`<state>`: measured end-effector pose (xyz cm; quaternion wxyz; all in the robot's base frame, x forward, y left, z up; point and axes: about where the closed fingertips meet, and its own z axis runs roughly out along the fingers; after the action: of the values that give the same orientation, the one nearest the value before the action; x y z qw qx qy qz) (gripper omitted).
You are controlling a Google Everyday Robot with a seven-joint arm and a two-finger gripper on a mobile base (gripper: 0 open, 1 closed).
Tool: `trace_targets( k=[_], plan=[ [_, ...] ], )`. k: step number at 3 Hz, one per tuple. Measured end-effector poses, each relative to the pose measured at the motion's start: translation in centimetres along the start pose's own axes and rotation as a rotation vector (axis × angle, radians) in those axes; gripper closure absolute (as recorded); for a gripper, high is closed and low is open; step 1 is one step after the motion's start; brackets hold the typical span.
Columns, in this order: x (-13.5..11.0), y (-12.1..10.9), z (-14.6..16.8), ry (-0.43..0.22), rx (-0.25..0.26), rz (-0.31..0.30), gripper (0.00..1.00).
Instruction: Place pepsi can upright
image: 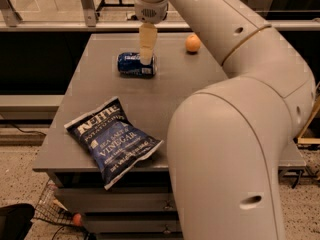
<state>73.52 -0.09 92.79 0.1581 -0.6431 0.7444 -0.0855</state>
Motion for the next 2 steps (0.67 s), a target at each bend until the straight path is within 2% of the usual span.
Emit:
trace_targets(
  k=[2],
  plan=[
    [-1.2,0.6,3.5,0.037,-0.052,0.025,0.0]
  ],
)
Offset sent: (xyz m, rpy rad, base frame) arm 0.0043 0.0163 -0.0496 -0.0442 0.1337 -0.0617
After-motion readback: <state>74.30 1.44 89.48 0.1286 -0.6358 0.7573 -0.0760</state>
